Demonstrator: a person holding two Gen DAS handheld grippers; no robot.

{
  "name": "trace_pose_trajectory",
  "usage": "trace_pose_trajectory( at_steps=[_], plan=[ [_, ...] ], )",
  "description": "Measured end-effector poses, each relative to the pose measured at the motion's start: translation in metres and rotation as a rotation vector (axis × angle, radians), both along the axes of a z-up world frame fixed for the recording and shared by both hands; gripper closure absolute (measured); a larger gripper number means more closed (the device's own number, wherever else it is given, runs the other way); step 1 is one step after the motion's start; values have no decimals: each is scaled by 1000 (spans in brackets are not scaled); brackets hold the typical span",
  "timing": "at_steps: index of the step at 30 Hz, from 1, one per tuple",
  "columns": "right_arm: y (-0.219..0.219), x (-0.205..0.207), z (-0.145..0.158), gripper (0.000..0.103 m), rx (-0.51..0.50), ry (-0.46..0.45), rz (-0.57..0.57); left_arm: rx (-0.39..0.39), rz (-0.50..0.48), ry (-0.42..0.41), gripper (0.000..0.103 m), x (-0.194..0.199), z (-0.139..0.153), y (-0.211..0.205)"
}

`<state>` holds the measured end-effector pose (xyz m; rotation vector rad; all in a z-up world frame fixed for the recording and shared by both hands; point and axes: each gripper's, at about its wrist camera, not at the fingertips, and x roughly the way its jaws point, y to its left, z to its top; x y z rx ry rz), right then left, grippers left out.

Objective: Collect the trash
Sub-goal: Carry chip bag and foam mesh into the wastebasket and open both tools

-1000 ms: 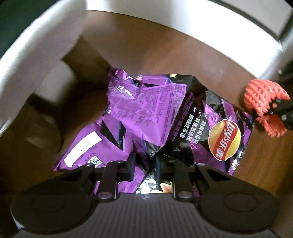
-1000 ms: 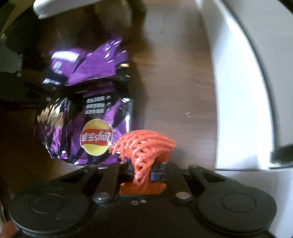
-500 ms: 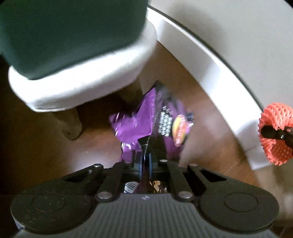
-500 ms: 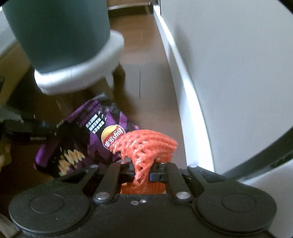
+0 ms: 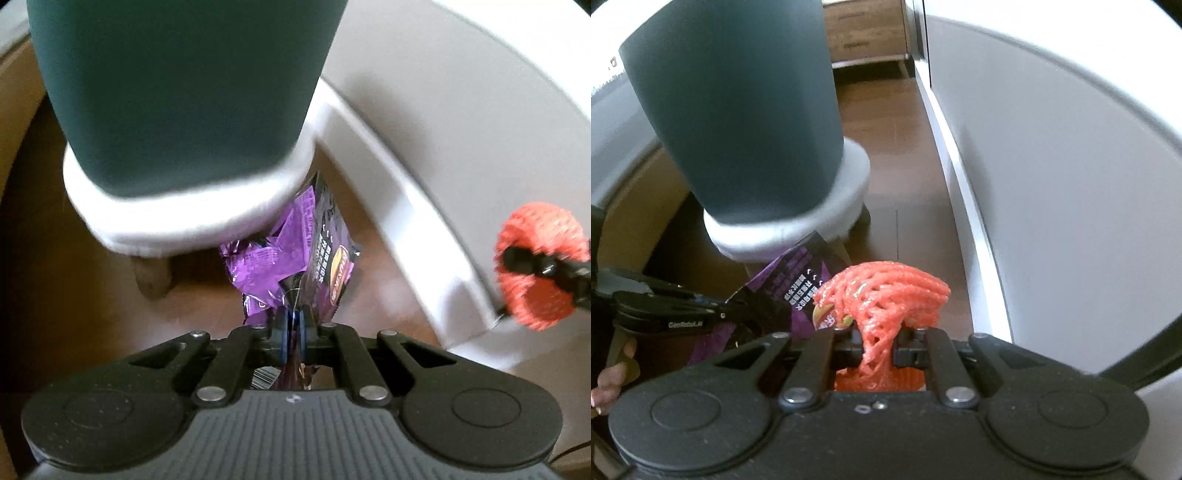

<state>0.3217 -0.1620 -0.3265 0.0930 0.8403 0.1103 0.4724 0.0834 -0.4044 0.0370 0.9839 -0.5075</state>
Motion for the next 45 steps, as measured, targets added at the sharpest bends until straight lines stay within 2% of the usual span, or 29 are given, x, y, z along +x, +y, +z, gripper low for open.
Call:
trace_pose_trajectory(
  at_steps=[8,14,18,23,27,29,33,36,39,40,45],
  plan=[
    [-16,3,70,93,9,-156,-44,-174,-6,-191,98,-12,106,-5],
    [-17,-2,118,93,26,-280,-71,-291,-35,-296,98,-21,181,-8],
    [-16,-7,156,93,-3,-361,-69,-351,-41,-386,98,-28,237,-8],
    [-16,-1,196,93,20,-475,-65,-423,-33,-483,98,-25,299,-12],
    [-5,19,231,93,26,-581,-24,-440,10,-580,98,-21,343,-16],
    [6,34,245,93,11,-625,8,-411,45,-650,98,-20,362,-16],
    [33,71,265,93,4,-641,81,-330,120,-741,98,-9,380,-13],
    [54,96,270,93,-3,-616,132,-265,169,-763,98,-1,383,-6],
    [67,110,265,94,12,-562,173,-210,212,-756,98,15,371,0],
    [68,109,262,94,7,-545,174,-201,223,-734,98,36,363,0],
    [81,126,232,94,-4,-435,200,-157,265,-660,98,66,336,13]
  ],
)
